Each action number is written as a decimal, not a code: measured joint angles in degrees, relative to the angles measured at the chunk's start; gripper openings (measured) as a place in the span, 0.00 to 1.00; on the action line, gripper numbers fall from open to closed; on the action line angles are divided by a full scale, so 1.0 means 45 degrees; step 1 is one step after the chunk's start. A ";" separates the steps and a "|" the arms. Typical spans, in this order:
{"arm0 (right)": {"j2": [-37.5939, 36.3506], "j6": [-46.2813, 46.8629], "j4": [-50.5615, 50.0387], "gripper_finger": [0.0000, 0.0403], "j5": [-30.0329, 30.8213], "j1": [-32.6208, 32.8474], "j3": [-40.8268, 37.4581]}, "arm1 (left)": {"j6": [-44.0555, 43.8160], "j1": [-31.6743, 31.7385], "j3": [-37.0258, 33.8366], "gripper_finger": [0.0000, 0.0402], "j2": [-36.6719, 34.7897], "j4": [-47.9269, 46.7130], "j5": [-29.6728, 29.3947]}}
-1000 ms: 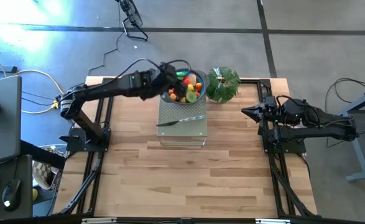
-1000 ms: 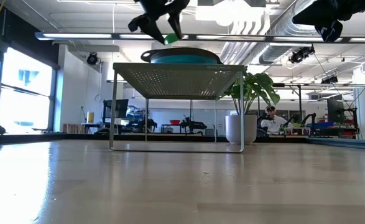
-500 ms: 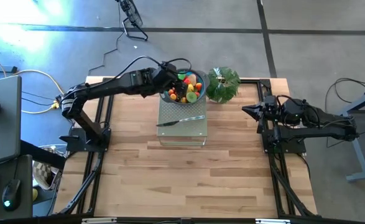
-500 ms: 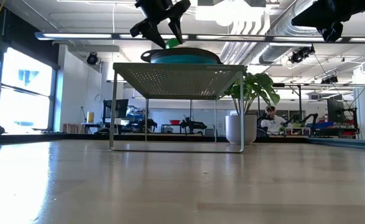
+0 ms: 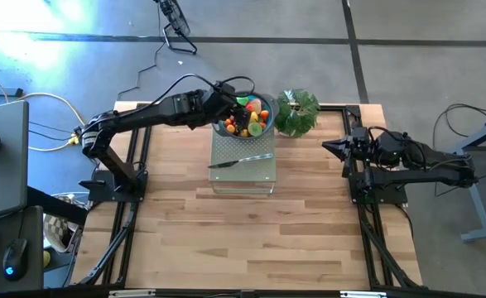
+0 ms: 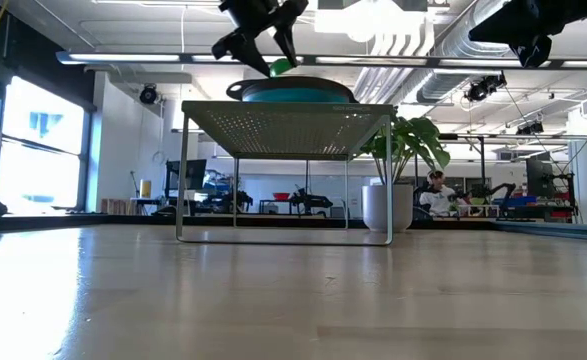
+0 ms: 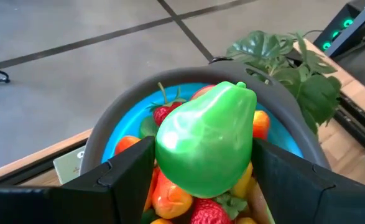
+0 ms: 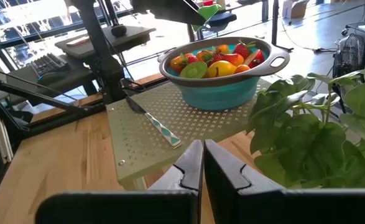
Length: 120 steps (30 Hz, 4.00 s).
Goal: Pick & Place Fruit
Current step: Put the green pear in the blue bowl on the shelf, then return to Home Position
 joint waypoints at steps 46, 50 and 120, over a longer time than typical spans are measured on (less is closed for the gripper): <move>0.0000 -0.0277 -0.0006 0.02 -0.0044 0.0005 0.0000 | 0.0407 0.0087 0.0010 0.63 0.0962 -0.0030 -0.0209; 0.0005 -0.0277 -0.0006 0.02 -0.0044 0.0005 0.0000 | 0.0399 0.0087 0.0010 0.63 0.0962 0.0033 -0.0180; 0.0001 -0.0277 -0.0001 0.02 -0.0044 0.0005 0.0000 | 0.0640 0.0083 0.0010 0.90 0.0957 0.0680 0.0053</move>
